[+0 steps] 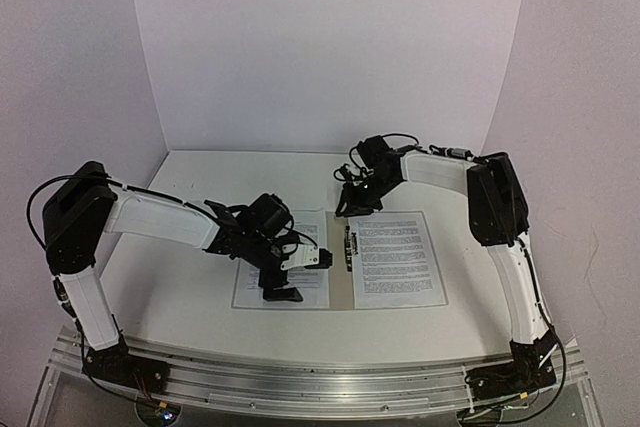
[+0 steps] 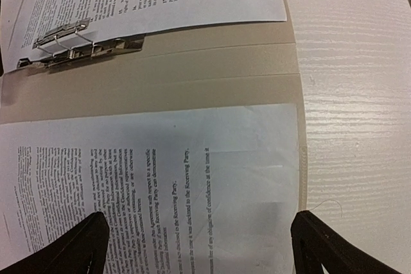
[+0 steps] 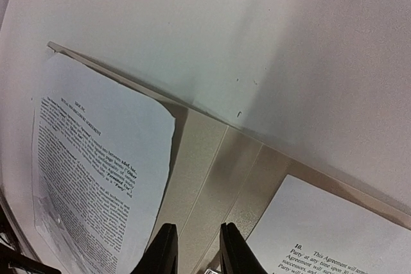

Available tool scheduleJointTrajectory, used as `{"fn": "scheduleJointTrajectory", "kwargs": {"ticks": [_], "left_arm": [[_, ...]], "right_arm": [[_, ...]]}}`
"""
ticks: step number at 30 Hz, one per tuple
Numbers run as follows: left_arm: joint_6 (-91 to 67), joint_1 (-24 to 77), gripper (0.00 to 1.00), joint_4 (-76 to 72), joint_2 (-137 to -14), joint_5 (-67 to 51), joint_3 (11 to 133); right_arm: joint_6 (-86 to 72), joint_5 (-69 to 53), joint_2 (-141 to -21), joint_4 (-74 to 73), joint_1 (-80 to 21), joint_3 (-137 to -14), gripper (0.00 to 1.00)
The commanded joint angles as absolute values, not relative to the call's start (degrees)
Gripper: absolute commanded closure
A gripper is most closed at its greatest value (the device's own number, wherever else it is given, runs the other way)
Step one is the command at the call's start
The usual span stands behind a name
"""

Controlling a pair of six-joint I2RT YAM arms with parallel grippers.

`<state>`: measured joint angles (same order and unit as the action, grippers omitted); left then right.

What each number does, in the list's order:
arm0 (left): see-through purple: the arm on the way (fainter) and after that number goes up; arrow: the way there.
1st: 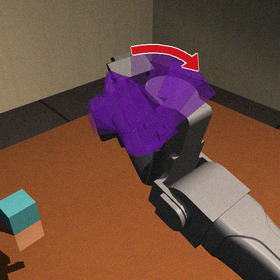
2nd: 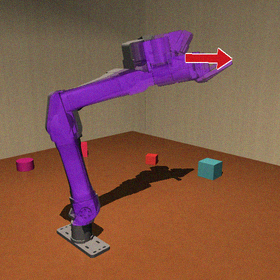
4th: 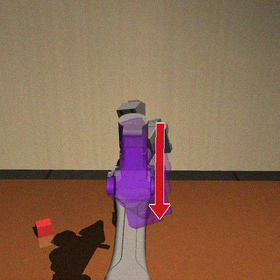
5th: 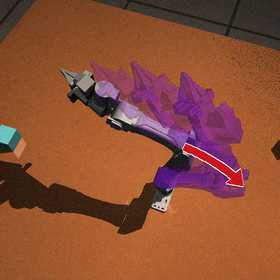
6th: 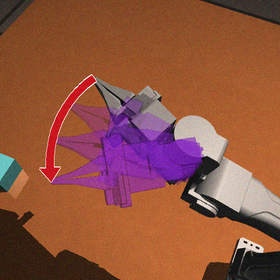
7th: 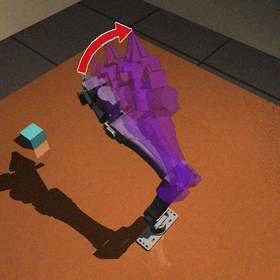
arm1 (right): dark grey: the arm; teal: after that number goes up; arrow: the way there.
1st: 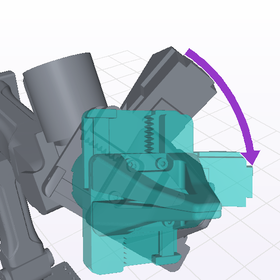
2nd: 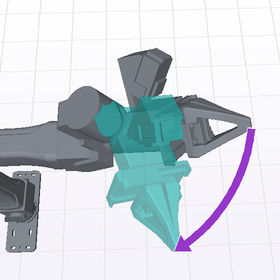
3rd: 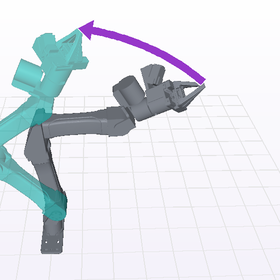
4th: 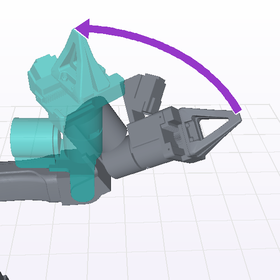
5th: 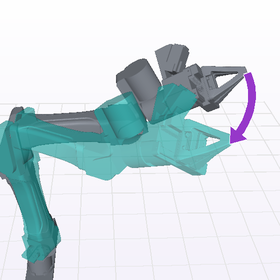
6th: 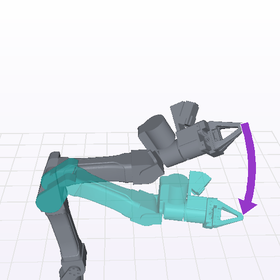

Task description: Put the files into the folder

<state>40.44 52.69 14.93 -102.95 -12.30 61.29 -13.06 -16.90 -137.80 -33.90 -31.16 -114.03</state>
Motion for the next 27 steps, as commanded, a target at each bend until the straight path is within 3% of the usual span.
{"fn": "scheduleJointTrajectory", "kwargs": {"ticks": [1,27], "left_arm": [[41.62,54.08,0.01,9.42,-105.45,-13.07,58.96],[38.68,54.94,0.04,7.89,-106.65,-9.72,55.38]], "right_arm": [[-11.79,-18.99,-138.83,-34.34,-31.34,-112.85,0.74],[-10.18,-24.76,-134.09,-37.44,-31.34,-109.23,0.79]]}}
